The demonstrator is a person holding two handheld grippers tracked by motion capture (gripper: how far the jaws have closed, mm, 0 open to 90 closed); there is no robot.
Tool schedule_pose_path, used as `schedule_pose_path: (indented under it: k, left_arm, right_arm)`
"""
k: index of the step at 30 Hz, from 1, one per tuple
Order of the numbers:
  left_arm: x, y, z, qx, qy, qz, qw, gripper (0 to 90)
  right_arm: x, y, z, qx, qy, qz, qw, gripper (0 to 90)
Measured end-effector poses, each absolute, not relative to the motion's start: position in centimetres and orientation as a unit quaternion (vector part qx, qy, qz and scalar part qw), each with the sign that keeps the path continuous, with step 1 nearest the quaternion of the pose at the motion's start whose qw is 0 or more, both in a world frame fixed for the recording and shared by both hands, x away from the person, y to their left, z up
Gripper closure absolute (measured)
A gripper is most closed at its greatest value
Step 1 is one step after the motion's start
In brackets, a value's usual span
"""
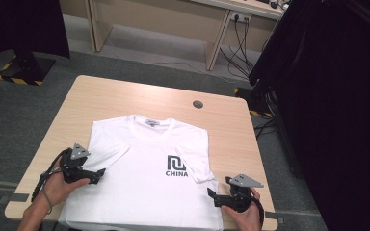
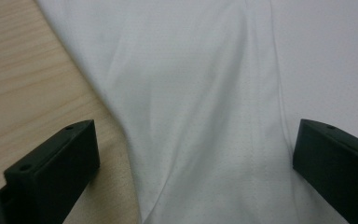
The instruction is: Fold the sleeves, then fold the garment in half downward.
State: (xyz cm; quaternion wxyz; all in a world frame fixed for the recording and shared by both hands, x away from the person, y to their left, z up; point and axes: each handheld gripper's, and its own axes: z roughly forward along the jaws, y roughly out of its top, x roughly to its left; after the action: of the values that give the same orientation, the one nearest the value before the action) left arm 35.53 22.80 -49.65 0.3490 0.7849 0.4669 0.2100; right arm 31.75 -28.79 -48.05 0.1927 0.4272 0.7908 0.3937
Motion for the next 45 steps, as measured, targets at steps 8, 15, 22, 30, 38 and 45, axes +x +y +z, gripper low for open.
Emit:
schedule_pose_path:
  k: [8,15,22,30,38,45]
  left_arm:
    - [35.5,22.8,-49.6,0.785,0.467,0.210,0.349,0.0]
    - [35.5,22.8,-49.6,0.784,0.468,0.210,0.349,0.0]
    - [35.5,22.8,-49.6,0.784,0.468,0.210,0.349,0.0]
    - [35.5,22.8,-49.6,0.784,0.468,0.210,0.349,0.0]
    - [35.3,22.7,-49.4,0.789,0.465,0.192,0.353,0.2]
    - [35.6,22.8,-47.7,0.774,0.464,0.203,0.380,2.7]
  right_arm:
    - [31.8,-28.7,-48.2,0.429,0.791,0.394,0.190,11.3]
    - [31.7,-28.6,-48.1,0.424,0.795,0.389,0.194,11.3]
    - [31.8,-28.7,-48.2,0.426,0.792,0.392,0.192,11.3]
    - [31.9,-28.3,-48.3,0.425,0.797,0.382,0.197,11.6]
    - [32.7,-28.2,-48.2,0.436,0.793,0.373,0.202,11.8]
    - [33.7,-27.9,-47.9,0.436,0.793,0.370,0.209,12.0]
